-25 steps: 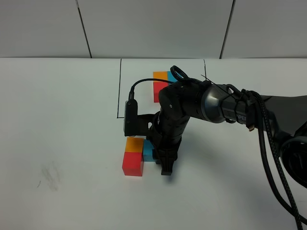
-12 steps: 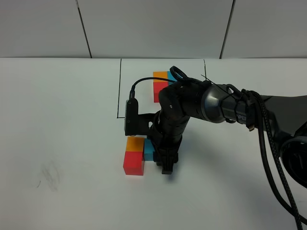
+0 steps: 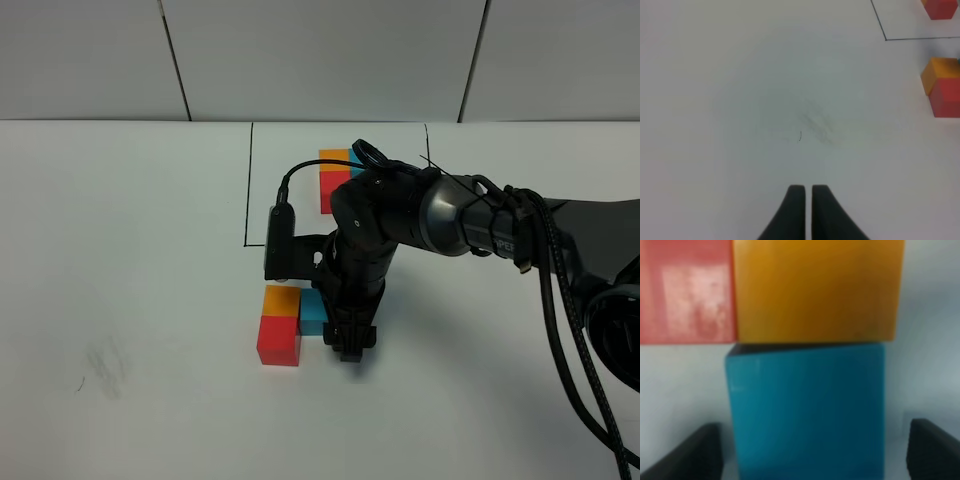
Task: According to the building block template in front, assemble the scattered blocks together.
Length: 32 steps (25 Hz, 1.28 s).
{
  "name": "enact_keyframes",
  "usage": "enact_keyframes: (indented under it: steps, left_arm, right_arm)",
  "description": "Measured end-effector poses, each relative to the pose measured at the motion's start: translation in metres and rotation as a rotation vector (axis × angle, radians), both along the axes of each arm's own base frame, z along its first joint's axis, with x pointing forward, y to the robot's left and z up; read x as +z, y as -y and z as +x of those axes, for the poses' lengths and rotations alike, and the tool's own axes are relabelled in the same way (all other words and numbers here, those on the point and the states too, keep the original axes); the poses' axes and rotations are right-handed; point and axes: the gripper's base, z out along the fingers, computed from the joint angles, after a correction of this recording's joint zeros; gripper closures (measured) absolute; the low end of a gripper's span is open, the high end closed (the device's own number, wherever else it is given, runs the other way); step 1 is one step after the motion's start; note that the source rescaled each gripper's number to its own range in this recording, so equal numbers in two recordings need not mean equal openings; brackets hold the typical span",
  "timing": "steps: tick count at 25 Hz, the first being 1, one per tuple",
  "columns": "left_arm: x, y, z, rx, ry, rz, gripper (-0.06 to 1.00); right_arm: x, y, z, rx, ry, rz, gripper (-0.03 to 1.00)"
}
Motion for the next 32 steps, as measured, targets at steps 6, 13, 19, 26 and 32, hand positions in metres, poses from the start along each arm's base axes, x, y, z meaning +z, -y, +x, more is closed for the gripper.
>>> enact_keyframes:
  steps: [6, 13, 19, 26, 32]
  left_arm:
    - [0.0, 0.0, 0.0, 0.0, 0.0, 0.0, 0.94]
    - [0.0, 0.0, 0.0, 0.0, 0.0, 0.0, 0.94]
    - [0.0, 0.0, 0.0, 0.0, 0.0, 0.0, 0.94]
    - [0.0, 0.0, 0.0, 0.0, 0.0, 0.0, 0.94]
    - [0.0, 0.0, 0.0, -0.001, 0.0, 0.001, 0.94]
  right_arm:
    - [0.016, 0.008, 0.003, -0.034, 0.012, 0.004, 0.08]
    - [0.043, 0.029, 0.01, -0.118, 0.023, 0.003, 0.08]
    - [0.077, 0.056, 0.014, -0.219, 0.045, 0.0, 0.08]
    - [0.117, 0.09, 0.009, -0.325, 0.047, -0.014, 0.29]
    - [0.143, 0.117, -0.01, -0.374, 0.073, 0.009, 0.87]
